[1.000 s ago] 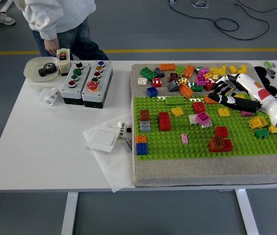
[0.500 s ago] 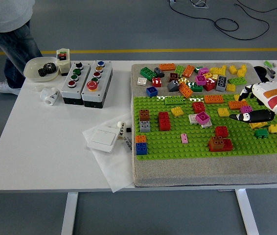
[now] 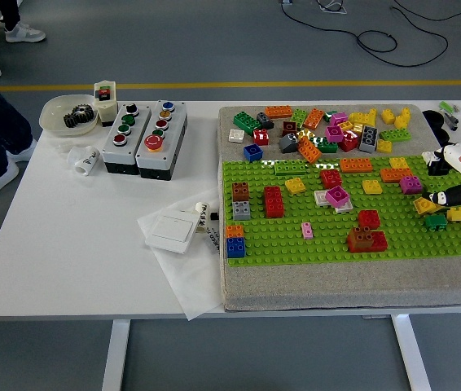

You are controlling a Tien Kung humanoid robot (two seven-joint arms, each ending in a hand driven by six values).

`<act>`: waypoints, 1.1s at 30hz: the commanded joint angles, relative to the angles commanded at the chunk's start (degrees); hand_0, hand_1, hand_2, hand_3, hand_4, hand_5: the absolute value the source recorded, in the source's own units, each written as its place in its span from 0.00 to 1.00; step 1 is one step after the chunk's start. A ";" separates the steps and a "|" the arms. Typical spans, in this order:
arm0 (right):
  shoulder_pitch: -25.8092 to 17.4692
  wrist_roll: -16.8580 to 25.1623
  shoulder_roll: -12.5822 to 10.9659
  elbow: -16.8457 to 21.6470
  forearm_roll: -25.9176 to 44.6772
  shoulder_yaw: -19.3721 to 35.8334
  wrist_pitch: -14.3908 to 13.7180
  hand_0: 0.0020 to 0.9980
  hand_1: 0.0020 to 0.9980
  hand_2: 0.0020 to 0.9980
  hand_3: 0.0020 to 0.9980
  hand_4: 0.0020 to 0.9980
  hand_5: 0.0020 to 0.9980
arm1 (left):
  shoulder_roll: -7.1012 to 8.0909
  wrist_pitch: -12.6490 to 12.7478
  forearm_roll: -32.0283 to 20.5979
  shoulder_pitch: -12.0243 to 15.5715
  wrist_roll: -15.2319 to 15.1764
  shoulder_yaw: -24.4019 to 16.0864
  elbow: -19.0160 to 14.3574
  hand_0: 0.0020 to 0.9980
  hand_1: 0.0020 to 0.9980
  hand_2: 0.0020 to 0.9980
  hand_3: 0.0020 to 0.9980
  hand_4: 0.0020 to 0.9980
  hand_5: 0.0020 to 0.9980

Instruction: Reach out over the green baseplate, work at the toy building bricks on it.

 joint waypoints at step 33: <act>-4.38 -0.06 -4.73 14.21 4.33 1.00 0.26 0.54 0.54 0.56 0.50 0.85 0.36 | -0.19 -0.12 1.27 0.82 0.38 -1.16 0.00 0.76 0.79 0.84 0.73 0.77 0.68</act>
